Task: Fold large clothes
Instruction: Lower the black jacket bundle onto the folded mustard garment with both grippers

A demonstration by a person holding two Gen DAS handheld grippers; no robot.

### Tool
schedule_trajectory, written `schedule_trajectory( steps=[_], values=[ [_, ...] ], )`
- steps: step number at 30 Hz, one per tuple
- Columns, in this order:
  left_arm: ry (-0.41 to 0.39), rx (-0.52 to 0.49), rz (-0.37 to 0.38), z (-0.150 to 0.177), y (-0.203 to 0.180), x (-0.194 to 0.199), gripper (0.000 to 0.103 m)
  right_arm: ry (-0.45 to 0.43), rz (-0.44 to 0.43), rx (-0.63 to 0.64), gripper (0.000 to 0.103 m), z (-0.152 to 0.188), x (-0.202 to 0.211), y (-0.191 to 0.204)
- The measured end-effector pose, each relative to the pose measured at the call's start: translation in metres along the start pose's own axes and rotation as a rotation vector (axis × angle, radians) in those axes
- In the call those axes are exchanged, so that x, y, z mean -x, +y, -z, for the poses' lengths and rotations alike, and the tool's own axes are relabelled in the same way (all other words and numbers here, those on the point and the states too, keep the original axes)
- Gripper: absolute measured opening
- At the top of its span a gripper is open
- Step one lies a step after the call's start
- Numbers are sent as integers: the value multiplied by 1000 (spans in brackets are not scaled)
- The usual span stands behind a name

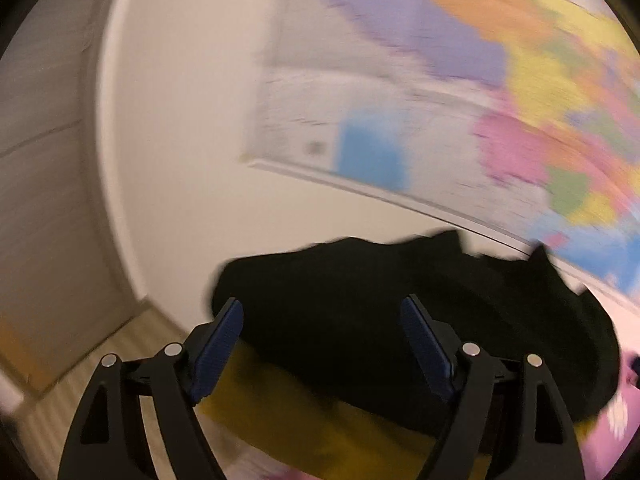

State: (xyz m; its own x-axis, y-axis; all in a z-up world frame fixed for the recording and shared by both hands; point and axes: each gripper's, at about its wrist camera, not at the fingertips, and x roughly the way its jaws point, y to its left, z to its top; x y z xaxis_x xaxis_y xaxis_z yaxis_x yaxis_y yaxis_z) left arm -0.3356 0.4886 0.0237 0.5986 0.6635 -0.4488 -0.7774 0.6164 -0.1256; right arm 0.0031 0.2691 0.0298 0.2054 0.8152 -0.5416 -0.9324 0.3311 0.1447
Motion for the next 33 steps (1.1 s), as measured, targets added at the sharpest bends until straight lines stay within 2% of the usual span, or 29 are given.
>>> schedule_trajectory(
  steps=[2,4,6,7,8,13,15,17,18,19,20,21,25,26,27,29,33],
  values=[
    [17,-55,70,6,-25,2,80,37,6,2,69,1,-22,6],
    [33,-110,107,15,-51,2,81,63,23,-3,69,1,-40,9],
    [48,-170,119,24,-75,-4,81,55,64,30,40,3,-46,11],
    [58,-180,115,27,-82,-12,81,46,69,31,28,2,-44,10],
    [71,-180,113,29,-87,-19,81,37,76,32,11,1,-39,7],
    [103,-131,67,33,-89,-50,77,-78,36,11,1,-1,8,-8],
    [126,-111,40,33,-88,-63,76,-23,25,-37,2,6,-1,-21],
    [129,-111,19,33,-88,-66,76,69,13,-73,5,15,-19,-30],
    [124,-112,12,33,-88,-65,76,71,9,-75,7,17,-20,-31],
    [123,-111,6,34,-87,-63,76,46,17,-77,14,16,-16,-30],
    [120,-108,4,35,-86,-59,76,21,28,-86,29,15,-11,-30],
    [112,-108,9,35,-86,-53,78,-6,36,-93,37,12,-5,-28],
    [68,-124,26,37,-91,-31,85,-101,24,-32,40,2,14,-9],
    [50,-127,31,39,-93,-23,86,-116,17,-19,44,0,16,-5],
    [39,-133,38,40,-97,-17,87,-123,-10,-2,48,-3,14,1],
    [18,-161,63,43,-108,-5,91,-129,-24,2,48,-7,8,6],
    [11,-198,96,49,-125,4,92,-102,-30,-37,48,-14,-20,-4]
  ],
)
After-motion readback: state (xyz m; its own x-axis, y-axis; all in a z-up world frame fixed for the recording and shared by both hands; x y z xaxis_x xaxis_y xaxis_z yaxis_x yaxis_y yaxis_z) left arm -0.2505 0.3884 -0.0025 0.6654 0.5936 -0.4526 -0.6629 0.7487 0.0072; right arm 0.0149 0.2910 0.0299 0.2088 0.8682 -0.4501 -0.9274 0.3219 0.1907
